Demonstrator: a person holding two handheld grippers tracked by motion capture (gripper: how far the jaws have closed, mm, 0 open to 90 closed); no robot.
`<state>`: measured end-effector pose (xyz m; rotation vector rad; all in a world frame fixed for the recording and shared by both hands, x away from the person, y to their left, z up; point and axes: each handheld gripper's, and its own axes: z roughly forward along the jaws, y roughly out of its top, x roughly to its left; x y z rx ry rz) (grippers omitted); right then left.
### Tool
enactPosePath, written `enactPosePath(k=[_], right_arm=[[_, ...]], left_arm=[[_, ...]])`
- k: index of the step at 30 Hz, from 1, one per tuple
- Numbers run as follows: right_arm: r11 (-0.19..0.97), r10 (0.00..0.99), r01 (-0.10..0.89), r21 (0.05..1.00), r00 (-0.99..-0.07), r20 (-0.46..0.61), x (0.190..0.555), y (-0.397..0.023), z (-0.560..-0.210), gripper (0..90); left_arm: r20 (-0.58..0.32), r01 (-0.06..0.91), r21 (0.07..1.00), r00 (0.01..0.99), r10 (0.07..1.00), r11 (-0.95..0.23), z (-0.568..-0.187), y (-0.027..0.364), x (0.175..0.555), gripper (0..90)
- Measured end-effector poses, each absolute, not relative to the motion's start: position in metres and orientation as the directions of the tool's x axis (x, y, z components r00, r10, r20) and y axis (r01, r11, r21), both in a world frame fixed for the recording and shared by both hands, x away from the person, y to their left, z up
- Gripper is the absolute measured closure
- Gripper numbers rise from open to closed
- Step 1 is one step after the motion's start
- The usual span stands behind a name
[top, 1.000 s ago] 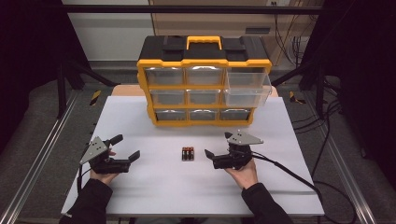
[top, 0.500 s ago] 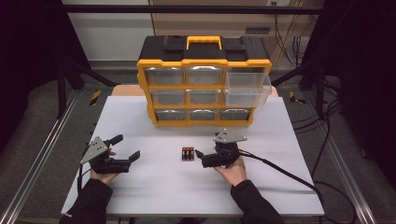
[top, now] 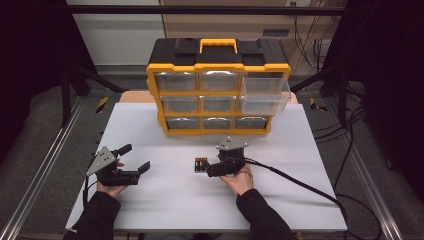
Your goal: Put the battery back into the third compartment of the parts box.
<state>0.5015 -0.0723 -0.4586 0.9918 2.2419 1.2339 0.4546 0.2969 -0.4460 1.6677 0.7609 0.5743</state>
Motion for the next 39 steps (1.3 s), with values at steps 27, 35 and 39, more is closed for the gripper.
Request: enactPosePath(k=[27, 35, 39], right_arm=[[0.424, 0.722, 0.510, 0.748, -0.689, 0.060, 0.516, -0.058, -0.480, 33.9], [0.446, 0.706, 0.517, 0.731, -0.705, 0.068, 0.516, -0.058, -0.482, 47.8], [0.464, 0.701, 0.510, 0.724, -0.712, 0.053, 0.515, -0.058, -0.483, 54.5]], left_arm=[[-0.020, 0.181, 0.974, 0.668, 0.744, -0.137, -0.446, 0.297, 0.454, 2.0], [-0.018, 0.180, 0.974, 0.667, 0.745, -0.137, -0.446, 0.297, 0.454, 2.0], [-0.019, 0.180, 0.974, 0.667, 0.745, -0.136, -0.446, 0.297, 0.454, 2.0]])
